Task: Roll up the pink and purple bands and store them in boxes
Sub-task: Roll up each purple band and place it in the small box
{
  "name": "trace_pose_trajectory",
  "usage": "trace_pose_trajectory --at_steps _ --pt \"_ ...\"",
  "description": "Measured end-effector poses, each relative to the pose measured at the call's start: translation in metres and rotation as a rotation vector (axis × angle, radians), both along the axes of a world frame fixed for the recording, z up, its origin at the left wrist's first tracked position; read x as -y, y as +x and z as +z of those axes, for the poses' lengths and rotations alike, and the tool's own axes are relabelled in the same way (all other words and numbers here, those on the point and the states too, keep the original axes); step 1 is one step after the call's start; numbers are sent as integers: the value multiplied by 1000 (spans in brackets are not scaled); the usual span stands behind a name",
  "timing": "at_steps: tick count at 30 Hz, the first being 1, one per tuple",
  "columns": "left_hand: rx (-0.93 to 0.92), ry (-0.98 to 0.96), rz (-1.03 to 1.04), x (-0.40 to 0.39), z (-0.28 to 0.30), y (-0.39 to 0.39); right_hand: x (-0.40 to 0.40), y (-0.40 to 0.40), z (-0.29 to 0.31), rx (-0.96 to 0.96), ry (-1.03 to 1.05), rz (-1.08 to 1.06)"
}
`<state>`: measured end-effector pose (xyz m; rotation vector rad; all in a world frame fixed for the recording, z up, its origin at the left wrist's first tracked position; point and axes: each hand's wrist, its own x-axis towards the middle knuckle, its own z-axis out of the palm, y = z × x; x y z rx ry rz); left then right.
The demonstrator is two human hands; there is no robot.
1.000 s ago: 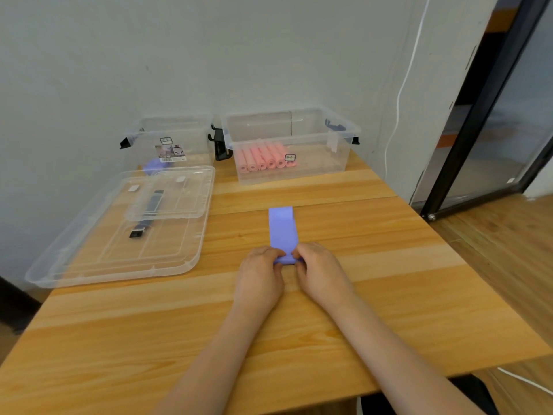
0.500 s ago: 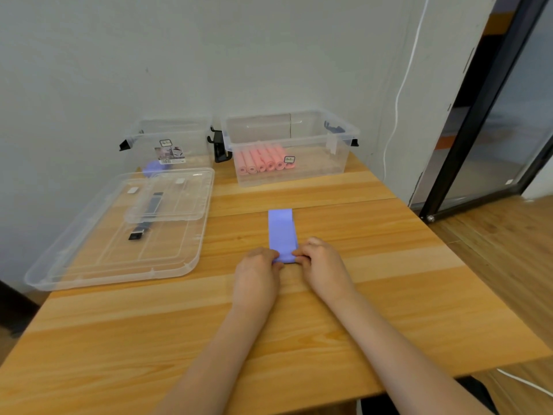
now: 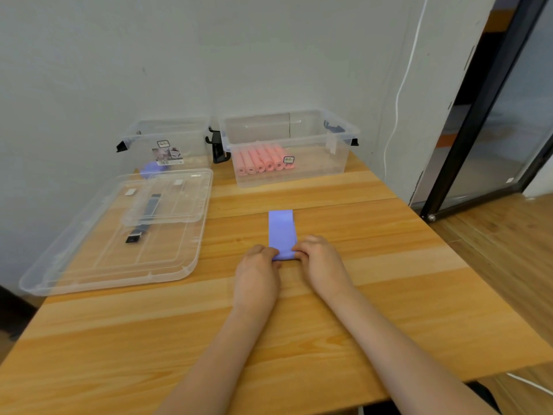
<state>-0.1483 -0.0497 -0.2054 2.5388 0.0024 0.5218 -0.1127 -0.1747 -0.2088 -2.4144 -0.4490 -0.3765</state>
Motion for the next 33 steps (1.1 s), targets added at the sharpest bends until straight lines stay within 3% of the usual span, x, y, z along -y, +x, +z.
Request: trace_pose_trajectory --at_steps 6,13,16,23,30,33 --pt "2 -22 -11 0 -3 8 -1 -3 1 -13 -62 21" --pt "-122 364 38 4 1 5 -3 7 8 -81 -55 -11" --pt "-120 373 22 5 -6 8 -4 10 5 -79 -98 -6" --pt "-278 345 14 7 -2 13 -10 1 1 149 -339 43" --pt "-124 407 -55 9 1 10 -10 8 3 25 -397 7" --pt "-216 406 -94 12 4 9 -10 7 1 5 -373 -5"
